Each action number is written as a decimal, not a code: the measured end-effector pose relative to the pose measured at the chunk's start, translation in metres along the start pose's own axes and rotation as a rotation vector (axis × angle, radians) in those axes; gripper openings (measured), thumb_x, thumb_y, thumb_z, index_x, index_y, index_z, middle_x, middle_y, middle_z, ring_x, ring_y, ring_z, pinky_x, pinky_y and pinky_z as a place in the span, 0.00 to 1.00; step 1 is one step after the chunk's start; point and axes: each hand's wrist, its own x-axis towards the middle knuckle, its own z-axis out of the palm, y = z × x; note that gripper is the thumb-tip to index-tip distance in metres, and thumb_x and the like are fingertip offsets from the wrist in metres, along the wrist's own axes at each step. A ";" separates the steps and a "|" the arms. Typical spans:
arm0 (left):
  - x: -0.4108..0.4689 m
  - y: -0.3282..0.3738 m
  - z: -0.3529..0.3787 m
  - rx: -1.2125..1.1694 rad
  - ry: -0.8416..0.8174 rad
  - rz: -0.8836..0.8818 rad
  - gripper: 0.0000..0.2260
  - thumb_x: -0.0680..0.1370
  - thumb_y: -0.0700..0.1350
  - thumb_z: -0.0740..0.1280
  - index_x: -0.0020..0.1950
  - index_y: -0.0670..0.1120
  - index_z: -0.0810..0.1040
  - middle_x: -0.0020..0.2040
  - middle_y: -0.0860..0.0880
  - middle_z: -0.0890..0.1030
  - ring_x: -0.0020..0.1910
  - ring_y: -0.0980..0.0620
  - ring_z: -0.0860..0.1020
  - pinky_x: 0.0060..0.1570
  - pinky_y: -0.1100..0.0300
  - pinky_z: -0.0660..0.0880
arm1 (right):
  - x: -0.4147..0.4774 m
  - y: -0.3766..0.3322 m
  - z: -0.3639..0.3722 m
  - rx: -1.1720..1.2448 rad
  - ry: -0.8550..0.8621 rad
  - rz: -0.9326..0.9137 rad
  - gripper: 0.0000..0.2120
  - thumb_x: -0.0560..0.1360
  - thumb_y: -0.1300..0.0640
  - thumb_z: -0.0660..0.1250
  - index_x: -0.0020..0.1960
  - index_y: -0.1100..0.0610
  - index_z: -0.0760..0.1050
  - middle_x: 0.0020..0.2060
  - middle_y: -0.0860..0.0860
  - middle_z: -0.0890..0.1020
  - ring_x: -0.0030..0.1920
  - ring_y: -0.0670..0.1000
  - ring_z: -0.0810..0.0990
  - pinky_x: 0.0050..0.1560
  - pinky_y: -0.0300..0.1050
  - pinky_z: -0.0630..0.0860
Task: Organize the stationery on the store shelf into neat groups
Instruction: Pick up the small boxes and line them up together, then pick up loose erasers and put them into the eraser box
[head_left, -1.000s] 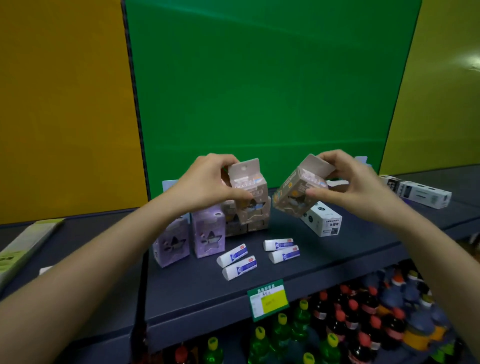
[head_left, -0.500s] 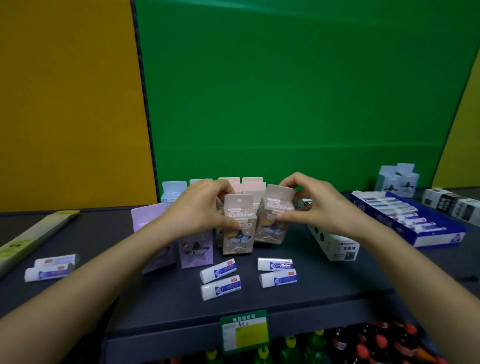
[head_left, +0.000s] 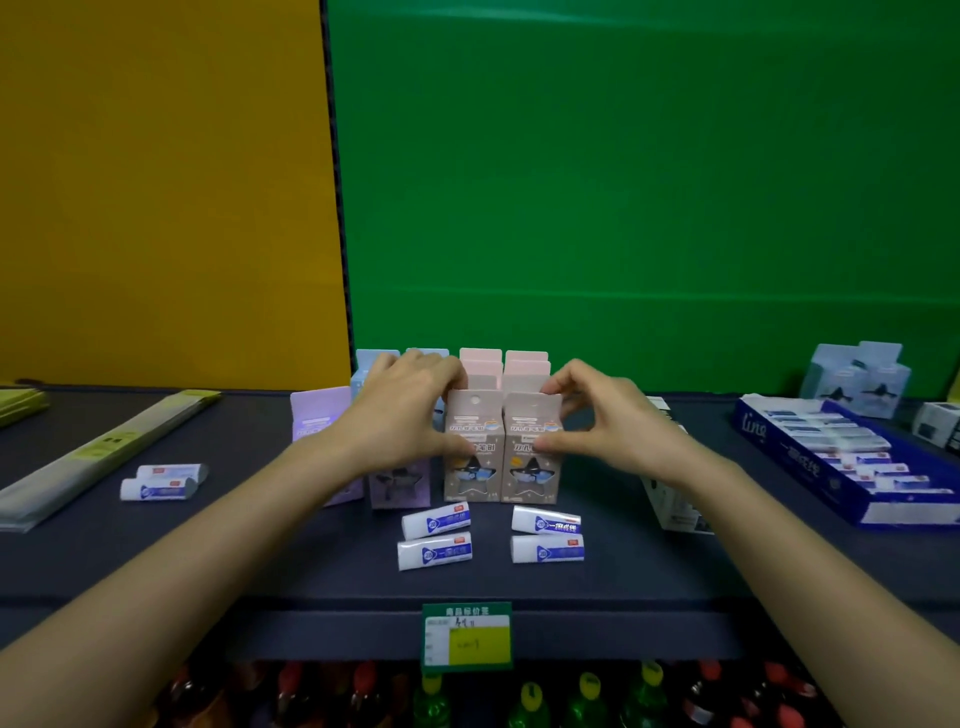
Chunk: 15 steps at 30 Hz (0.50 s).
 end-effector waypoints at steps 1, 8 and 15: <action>-0.001 0.000 0.000 0.033 0.008 0.009 0.25 0.65 0.59 0.72 0.54 0.47 0.71 0.54 0.50 0.76 0.54 0.48 0.70 0.51 0.56 0.57 | 0.001 0.001 0.000 -0.024 0.014 -0.009 0.20 0.65 0.55 0.77 0.51 0.52 0.70 0.46 0.45 0.77 0.46 0.44 0.77 0.46 0.28 0.71; -0.005 0.001 0.002 0.216 0.055 0.060 0.27 0.68 0.62 0.67 0.60 0.48 0.70 0.60 0.49 0.73 0.59 0.48 0.67 0.56 0.56 0.56 | -0.005 0.000 0.002 -0.203 0.066 -0.080 0.23 0.67 0.48 0.74 0.58 0.53 0.72 0.52 0.45 0.72 0.55 0.48 0.74 0.56 0.44 0.71; -0.029 0.006 -0.010 0.136 0.231 0.150 0.18 0.70 0.57 0.63 0.52 0.47 0.76 0.49 0.48 0.79 0.50 0.48 0.72 0.48 0.57 0.60 | -0.025 -0.007 -0.002 -0.227 0.193 -0.130 0.20 0.71 0.51 0.70 0.61 0.51 0.72 0.56 0.46 0.72 0.54 0.46 0.72 0.53 0.39 0.67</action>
